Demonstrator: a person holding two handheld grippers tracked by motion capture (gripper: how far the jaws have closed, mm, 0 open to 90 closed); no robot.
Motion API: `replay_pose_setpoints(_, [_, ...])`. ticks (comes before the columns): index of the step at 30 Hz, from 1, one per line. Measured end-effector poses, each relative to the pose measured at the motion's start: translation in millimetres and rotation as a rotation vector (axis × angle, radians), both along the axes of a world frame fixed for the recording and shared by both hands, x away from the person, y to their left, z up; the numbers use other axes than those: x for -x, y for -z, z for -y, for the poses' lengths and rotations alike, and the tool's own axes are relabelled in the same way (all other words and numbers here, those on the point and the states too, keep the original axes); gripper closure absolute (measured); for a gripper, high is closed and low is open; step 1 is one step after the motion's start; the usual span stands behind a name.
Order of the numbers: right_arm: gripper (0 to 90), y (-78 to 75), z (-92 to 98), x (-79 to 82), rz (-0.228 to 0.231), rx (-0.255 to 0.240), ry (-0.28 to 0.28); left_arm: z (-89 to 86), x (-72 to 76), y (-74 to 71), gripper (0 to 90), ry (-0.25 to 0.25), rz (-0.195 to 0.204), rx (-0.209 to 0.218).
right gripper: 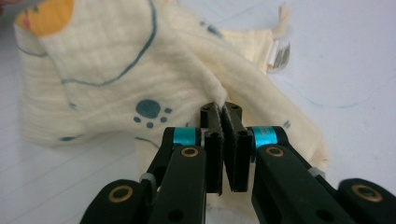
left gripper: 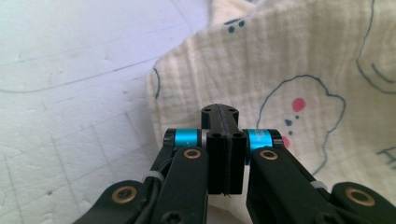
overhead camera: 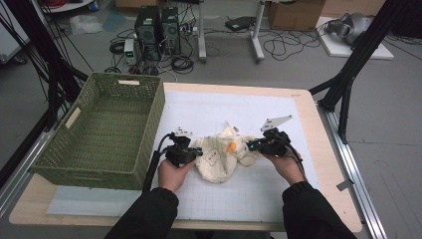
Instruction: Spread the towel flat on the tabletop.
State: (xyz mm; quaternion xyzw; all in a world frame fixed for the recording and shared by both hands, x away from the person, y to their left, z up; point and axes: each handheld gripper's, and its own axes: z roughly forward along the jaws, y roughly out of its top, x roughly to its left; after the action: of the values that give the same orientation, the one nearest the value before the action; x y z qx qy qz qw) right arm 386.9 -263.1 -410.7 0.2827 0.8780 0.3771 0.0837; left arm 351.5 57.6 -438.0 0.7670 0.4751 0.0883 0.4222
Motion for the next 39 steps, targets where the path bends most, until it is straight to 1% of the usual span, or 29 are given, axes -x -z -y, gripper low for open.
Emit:
replay_pose_setpoints(1, [87.7, 6.4, -0.6, -5.8, -0.013, 0.005, 0.016, -0.3, -1.7, 1.7, 89.8, -0.01, 0.003, -0.007])
replay_pose_setpoints(2, [87.7, 6.4, -0.6, -5.8, -0.013, 0.005, 0.016, -0.9, -3.4, 3.1, 89.8, -0.018, 0.002, -0.012])
replay_pose_setpoints(3, [87.7, 12.1, -0.2, -10.7, -0.016, 0.01, 0.033, -1.3, -4.9, 4.7, 89.8, -0.032, -0.002, -0.014])
replay_pose_setpoints(4, [87.7, 12.1, -0.2, -10.7, -0.016, 0.01, 0.033, -1.7, -6.4, 6.5, 89.8, -0.036, -0.006, -0.021])
replay_pose_setpoints(5, [87.7, 14.9, 0.2, -12.9, -0.02, 0.021, 0.04, -1.6, -7.3, 8.1, 89.8, -0.039, -0.005, -0.02])
replay_pose_setpoints(7, [87.7, 19.8, 0.6, -15.9, -0.032, 0.022, 0.047, -1.3, -7.7, 8.3, 89.8, -0.045, 0.0, -0.015])
replay_pose_setpoints(9, [87.3, 21.3, 0.6, -16.8, -0.031, 0.011, 0.049, -1.5, -6.6, 7.3, 89.5, -0.038, 0.005, -0.025])
replay_pose_setpoints(10, [86.6, 20.6, 0.8, -16.4, -0.023, 0.01, 0.05, -1.8, -5.5, 5.9, 89.2, -0.037, 0.013, -0.022])
replay_pose_setpoints(12, [82.8, 18.0, 2.2, -14.7, -0.014, -0.004, 0.057, -2.9, -3.0, 1.2, 86.4, -0.035, 0.035, -0.006])
replay_pose_setpoints(13, [81.5, 15.7, 3.8, -13.6, -0.007, -0.013, 0.055, -3.7, -1.6, -1.5, 83.6, -0.037, 0.045, 0.008])
replay_pose_setpoints(15, [77.8, 10.1, 7.4, -9.3, 0.011, -0.032, 0.064, -5.8, 0.9, -6.9, 79.7, -0.029, 0.059, 0.021])
replay_pose_setpoints(17, [76.1, 5.2, 12.1, -3.7, 0.026, -0.055, 0.068, -7.9, 2.9, -10.8, 75.3, -0.018, 0.069, 0.031])
replay_pose_setpoints(20, [73.2, 1.2, 20.7, 4.6, 0.044, -0.077, 0.082, -9.7, 5.6, -14.8, 73.3, -0.012, 0.08, 0.031])
replay_pose_setpoints(22, [71.4, -0.7, 25.8, 10.4, 0.053, -0.079, 0.09, -10.8, 6.8, -16.2, 71.5, -0.003, 0.076, 0.032])
replay_pose_setpoints(24, [70.6, -3.1, 30.3, 16.7, 0.064, -0.094, 0.09, -10.4, 8.4, -16.6, 70.8, 0.006, 0.076, 0.025])
replay_pose_setpoints(25, [70.1, -6.3, 33.1, 23.8, 0.079, -0.106, 0.085, -10.1, 9.1, -16.5, 69.6, 0.009, 0.074, 0.022])
replay_pose_setpoints(26, [70.1, -6.3, 33.1, 23.8, 0.079, -0.106, 0.085, -9.9, 9.9, -16.4, 69.6, 0.015, 0.075, 0.021])
replay_pose_setpoints(29, [69.1, -10.0, 34.5, 34.6, 0.089, -0.119, 0.064, -7.8, 12.3, -15.8, 67.6, 0.029, 0.074, 0.015])
replay_pose_setpoints(30, [68.7, -10.4, 34.3, 38.1, 0.094, -0.122, 0.057, -7.3, 13.1, -15.5, 67.2, 0.033, 0.073, 0.01])
replay_pose_setpoints(32, [67.5, -10.5, 32.5, 45.0, 0.089, -0.124, 0.042, -6.4, 13.9, -14.4, 66.3, 0.041, 0.071, 0.008])
replay_pose_setpoints(33, [67.2, -10.1, 31.8, 47.9, 0.095, -0.13, 0.033, -5.8, 14.3, -13.6, 65.6, 0.044, 0.068, 0.007])
replay_pose_setpoints(34, [66.5, -9.7, 30.4, 52.3, 0.088, -0.14, 0.03, -5.4, 14.6, -13.2, 65.5, 0.046, 0.066, 0.004])
replay_pose_setpoints(36, [66.5, -7.7, 28.1, 57.1, 0.092, -0.144, 0.015, -4.6, 15.2, -12.8, 65.4, 0.055, 0.064, -0.011])
replay_pose_setpoints(39, [66.6, -1.6, 22.8, 63.4, 0.072, -0.149, 0.009, -3.2, 16.0, -12.5, 66.9, 0.062, 0.066, -0.012])
